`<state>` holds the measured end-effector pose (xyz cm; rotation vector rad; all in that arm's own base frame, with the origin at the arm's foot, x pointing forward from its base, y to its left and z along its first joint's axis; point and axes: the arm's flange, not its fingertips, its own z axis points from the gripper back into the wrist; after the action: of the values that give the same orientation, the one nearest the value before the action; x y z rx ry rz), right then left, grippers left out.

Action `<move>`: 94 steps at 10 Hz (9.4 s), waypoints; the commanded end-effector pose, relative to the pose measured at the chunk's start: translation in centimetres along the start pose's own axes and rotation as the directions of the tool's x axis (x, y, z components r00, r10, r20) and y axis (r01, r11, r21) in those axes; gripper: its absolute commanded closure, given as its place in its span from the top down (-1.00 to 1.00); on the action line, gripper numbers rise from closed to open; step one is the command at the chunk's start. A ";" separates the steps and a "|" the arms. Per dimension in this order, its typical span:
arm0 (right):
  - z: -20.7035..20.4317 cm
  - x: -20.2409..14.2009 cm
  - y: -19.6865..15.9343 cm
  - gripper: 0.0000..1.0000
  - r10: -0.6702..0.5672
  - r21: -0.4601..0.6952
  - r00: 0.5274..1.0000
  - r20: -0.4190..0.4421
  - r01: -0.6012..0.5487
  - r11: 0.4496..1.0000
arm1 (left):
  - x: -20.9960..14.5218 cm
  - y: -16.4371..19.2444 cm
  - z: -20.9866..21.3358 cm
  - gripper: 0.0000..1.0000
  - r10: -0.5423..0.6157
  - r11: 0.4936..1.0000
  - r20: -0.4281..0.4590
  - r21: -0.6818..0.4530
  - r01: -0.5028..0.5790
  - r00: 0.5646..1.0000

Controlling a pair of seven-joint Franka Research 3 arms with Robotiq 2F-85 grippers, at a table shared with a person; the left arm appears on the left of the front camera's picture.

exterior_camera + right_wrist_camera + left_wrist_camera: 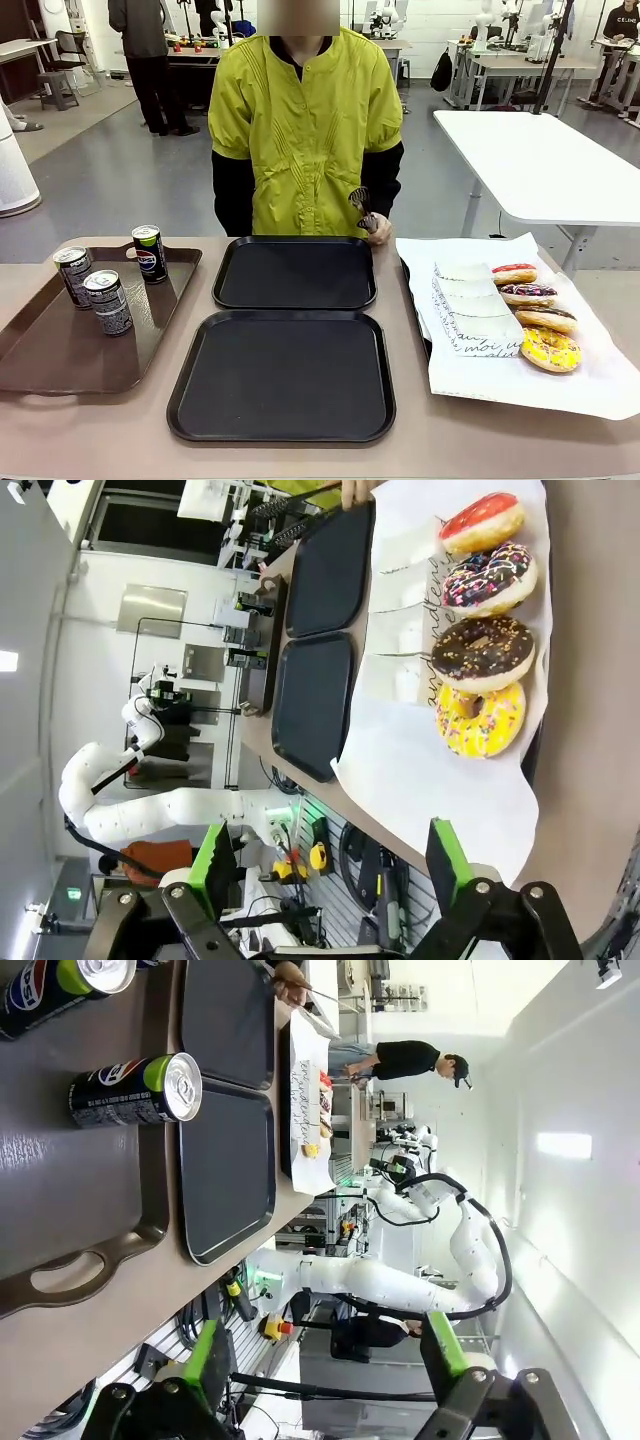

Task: Set up donuts and drinks on trays.
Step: Pick up one Pepsi coke and place it on the Flat Tray.

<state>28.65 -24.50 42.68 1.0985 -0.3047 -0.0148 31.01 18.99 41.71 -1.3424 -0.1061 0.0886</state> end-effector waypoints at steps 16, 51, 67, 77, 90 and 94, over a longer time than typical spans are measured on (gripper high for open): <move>-0.1 -0.1 0.4 1.00 0.002 0.004 1.000 0.015 -0.002 1.000 | -0.1 0.4 0.1 1.00 0.010 1.000 0.004 -0.003 -0.010 1.000; -0.1 -0.1 0.4 1.00 0.002 0.004 1.000 0.015 -0.002 1.000 | 11.0 -7.2 -26.6 1.00 -0.055 0.130 -0.098 0.986 0.104 0.994; -0.1 -0.1 0.4 1.00 0.002 0.004 1.000 0.015 -0.002 1.000 | 11.5 -1.5 -27.9 1.00 -0.068 0.213 -0.150 0.964 0.161 0.986; -0.1 -0.1 0.4 1.00 0.002 0.004 1.000 0.015 -0.002 1.000 | 11.0 -2.8 -27.5 -0.79 -0.069 0.210 -0.137 0.966 0.149 0.988; -0.1 -0.1 0.4 1.00 0.002 0.004 1.000 0.015 -0.002 1.000 | 4.5 -15.6 -25.8 -0.95 -0.070 0.191 -0.144 0.969 0.155 0.987; -0.1 -0.1 0.4 1.00 0.002 0.004 1.000 0.015 -0.002 1.000 | 7.4 -16.6 -31.6 0.15 -0.108 0.140 -0.216 0.963 0.230 0.970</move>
<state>28.52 -24.38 42.92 1.0870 -0.3044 -0.0183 39.95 -11.75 50.84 0.0564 -0.0553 -0.0756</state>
